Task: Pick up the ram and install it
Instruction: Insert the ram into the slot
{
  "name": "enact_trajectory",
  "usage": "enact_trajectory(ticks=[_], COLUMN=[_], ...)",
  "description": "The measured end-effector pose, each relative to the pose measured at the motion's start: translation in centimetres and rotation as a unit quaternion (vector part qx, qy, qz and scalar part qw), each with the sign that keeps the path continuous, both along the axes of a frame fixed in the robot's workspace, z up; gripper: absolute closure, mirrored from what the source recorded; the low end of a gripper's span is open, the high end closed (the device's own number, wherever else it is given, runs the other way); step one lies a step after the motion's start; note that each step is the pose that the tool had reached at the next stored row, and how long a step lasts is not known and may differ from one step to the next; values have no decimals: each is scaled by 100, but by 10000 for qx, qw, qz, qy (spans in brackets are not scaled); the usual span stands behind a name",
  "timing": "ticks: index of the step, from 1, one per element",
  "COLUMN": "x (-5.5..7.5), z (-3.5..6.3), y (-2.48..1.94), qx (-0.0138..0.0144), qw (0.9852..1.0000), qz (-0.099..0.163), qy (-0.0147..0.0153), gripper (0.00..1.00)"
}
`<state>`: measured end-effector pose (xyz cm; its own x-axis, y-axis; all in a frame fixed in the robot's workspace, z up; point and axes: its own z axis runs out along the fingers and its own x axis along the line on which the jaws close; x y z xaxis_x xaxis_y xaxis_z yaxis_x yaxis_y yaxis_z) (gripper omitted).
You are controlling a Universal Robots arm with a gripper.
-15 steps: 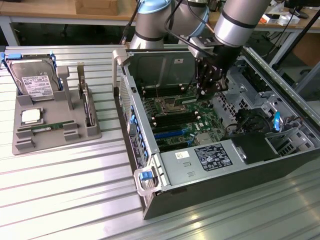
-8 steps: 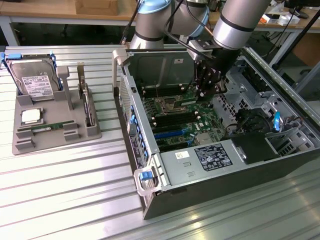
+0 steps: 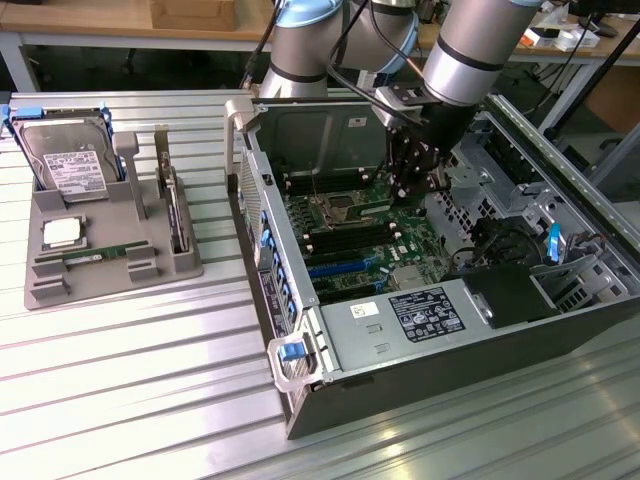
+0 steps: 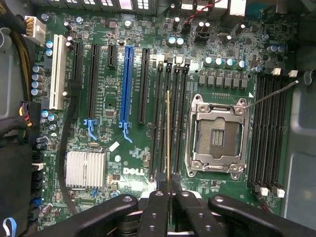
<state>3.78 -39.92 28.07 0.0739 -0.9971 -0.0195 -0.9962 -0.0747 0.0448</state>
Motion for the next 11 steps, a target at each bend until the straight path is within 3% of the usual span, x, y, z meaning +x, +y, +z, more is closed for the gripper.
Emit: enact_trajectory(ticks=[11], x=[-4], z=[-79], y=[0], qx=[-1], qw=[10000], qz=[0], qy=[0], gripper=[88])
